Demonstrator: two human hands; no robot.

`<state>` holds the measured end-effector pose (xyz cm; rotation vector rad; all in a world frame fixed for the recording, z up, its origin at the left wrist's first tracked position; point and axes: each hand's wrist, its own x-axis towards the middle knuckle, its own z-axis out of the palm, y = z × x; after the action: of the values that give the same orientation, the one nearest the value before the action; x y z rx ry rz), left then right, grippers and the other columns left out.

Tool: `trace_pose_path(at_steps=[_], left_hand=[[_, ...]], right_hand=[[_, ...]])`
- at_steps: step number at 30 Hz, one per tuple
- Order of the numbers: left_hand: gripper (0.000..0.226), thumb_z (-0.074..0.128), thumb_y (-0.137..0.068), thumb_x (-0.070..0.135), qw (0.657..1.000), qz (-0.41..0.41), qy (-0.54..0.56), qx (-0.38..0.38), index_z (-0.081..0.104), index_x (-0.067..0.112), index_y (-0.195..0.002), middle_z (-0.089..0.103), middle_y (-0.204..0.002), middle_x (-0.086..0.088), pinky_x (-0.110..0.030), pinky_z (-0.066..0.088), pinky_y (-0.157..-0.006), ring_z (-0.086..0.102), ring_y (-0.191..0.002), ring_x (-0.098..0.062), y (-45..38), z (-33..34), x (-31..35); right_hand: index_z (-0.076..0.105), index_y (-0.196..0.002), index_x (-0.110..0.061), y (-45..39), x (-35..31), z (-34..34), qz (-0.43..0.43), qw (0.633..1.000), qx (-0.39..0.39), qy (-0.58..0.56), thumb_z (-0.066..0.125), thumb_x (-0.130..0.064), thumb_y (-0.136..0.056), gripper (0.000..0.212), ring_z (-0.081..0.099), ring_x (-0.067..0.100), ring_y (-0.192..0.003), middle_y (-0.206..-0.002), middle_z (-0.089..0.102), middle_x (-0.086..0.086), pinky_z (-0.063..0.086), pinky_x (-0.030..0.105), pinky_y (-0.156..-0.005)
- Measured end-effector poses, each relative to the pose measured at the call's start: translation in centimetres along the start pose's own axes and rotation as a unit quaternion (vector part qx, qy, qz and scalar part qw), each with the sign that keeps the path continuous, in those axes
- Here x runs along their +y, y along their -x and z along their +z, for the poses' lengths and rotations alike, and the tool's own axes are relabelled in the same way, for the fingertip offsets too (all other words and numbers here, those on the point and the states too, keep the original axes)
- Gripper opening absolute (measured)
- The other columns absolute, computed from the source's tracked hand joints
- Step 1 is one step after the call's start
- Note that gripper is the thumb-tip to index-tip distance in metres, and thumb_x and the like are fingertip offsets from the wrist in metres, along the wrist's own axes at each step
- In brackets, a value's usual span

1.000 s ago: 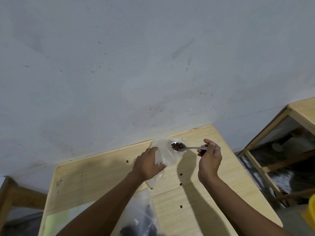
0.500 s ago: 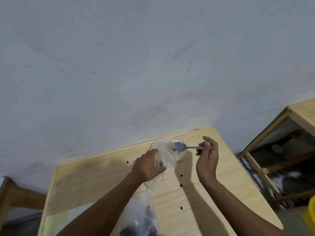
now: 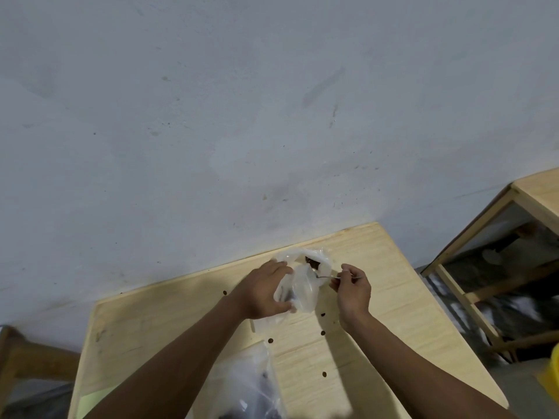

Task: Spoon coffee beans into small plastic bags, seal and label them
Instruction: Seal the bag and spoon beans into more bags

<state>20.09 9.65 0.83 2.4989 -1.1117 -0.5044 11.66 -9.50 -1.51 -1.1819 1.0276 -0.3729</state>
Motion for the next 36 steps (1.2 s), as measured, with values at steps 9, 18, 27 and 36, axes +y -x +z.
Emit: trace_pose_path(at_steps=[9, 18, 27, 36], left_hand=[[0.072, 0.073, -0.081, 0.046, 0.997, 0.042, 0.059, 0.039, 0.043, 0.017, -0.14, 0.05, -0.143, -0.001, -0.035, 0.049, -0.096, 0.053, -0.12, -0.019, 1.1, -0.4, 1.3], [0.075, 0.069, -0.082, 0.054, 0.997, 0.014, 0.059, 0.042, 0.038, 0.02, -0.142, 0.04, -0.153, 0.004, -0.033, 0.049, -0.097, 0.056, -0.122, -0.021, 1.3, -0.4, 0.9], [0.074, 0.065, -0.081, 0.058, 0.996, -0.054, 0.043, 0.058, 0.037, 0.023, -0.141, 0.052, -0.137, 0.006, -0.039, 0.048, -0.093, 0.059, -0.111, -0.023, 0.4, 0.3, 1.3], [0.073, 0.065, -0.078, 0.059, 0.993, -0.056, 0.014, 0.106, 0.04, 0.026, -0.138, 0.05, -0.131, 0.01, -0.034, 0.038, -0.099, 0.05, -0.12, -0.013, 0.1, 1.5, 1.3]], right_hand=[[0.061, -0.11, -0.011, -1.7, -0.8, 1.9, 0.121, 0.963, 0.139, -0.194, 0.039, -0.008, -0.102, 0.024, 0.052, 0.018, -0.059, -0.107, 0.062, 0.014, 0.049, 0.026, -0.062], [0.064, -0.121, -0.007, -1.5, -1.3, 2.3, 0.112, 0.965, 0.049, -0.234, 0.047, -0.01, -0.102, 0.025, 0.061, 0.026, -0.095, -0.116, 0.06, 0.017, 0.056, 0.032, -0.088], [0.063, -0.112, -0.006, -0.4, -1.3, -0.2, 0.07, 0.98, 0.01, -0.185, 0.044, -0.008, -0.102, 0.022, 0.056, 0.02, -0.066, -0.083, 0.06, 0.012, 0.054, 0.031, -0.079], [0.064, -0.1, -0.014, 1.0, -4.3, -2.5, -0.056, 0.989, 0.053, -0.129, 0.037, -0.026, -0.105, 0.03, 0.05, 0.014, -0.061, -0.07, 0.053, 0.002, 0.048, 0.027, -0.07]])
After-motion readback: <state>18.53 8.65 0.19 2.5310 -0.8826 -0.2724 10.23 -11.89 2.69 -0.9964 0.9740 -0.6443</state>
